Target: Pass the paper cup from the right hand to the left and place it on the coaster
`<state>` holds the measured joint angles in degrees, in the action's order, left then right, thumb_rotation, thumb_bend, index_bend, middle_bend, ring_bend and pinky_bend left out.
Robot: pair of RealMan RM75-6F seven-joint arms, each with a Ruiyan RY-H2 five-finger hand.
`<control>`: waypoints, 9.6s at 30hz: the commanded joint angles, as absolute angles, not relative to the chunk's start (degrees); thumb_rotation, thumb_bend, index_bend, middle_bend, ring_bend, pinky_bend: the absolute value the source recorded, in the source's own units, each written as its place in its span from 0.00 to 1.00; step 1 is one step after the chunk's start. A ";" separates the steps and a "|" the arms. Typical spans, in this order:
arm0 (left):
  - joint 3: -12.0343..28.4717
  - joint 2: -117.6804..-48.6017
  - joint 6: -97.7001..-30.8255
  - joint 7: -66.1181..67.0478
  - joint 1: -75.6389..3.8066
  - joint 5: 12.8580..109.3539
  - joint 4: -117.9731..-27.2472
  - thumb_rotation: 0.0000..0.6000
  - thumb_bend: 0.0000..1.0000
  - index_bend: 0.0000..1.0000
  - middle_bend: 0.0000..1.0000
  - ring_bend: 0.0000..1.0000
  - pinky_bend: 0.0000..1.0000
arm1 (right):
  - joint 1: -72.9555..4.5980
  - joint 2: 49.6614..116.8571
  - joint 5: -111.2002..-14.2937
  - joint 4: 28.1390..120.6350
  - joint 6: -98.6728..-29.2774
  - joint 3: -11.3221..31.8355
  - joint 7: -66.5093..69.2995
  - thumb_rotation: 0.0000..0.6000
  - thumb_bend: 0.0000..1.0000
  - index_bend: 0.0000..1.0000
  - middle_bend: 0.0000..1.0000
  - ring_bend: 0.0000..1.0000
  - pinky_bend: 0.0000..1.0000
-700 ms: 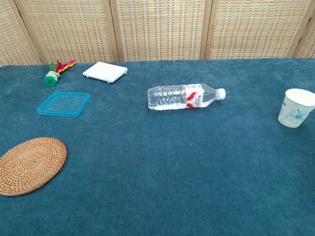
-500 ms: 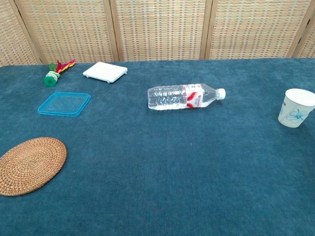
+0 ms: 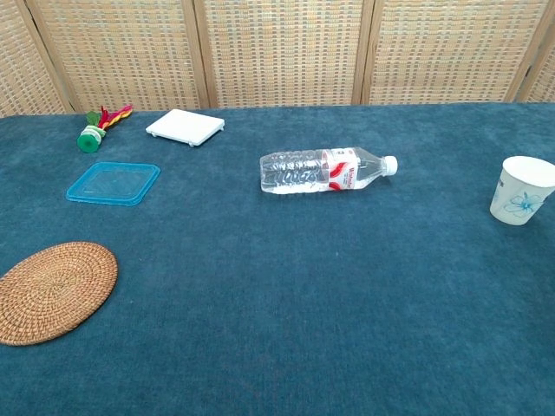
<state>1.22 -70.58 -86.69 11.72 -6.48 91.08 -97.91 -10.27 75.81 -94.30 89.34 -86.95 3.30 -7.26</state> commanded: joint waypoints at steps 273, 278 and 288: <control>7.34 -85.58 -52.56 56.86 -65.44 25.98 -99.63 1.00 0.20 0.00 0.00 0.00 0.00 | -12.29 76.72 -84.89 81.92 -86.82 3.54 3.56 1.00 0.08 0.00 0.00 0.00 0.00; 6.98 -87.45 -53.52 57.04 -67.46 24.44 -97.70 1.00 0.21 0.00 0.00 0.00 0.00 | -12.12 76.75 -84.96 81.58 -86.46 3.97 4.19 1.00 0.08 0.00 0.00 0.00 0.00; 5.99 -89.05 -53.80 55.76 -69.25 22.59 -96.24 1.00 0.27 0.23 0.00 0.00 0.00 | -11.74 76.63 -85.14 81.34 -86.11 4.61 5.40 1.00 0.08 0.00 0.00 0.00 0.00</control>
<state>6.09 -89.02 -53.79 55.93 -69.17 22.61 -96.23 -11.75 76.63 -85.13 81.34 -86.10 4.60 5.39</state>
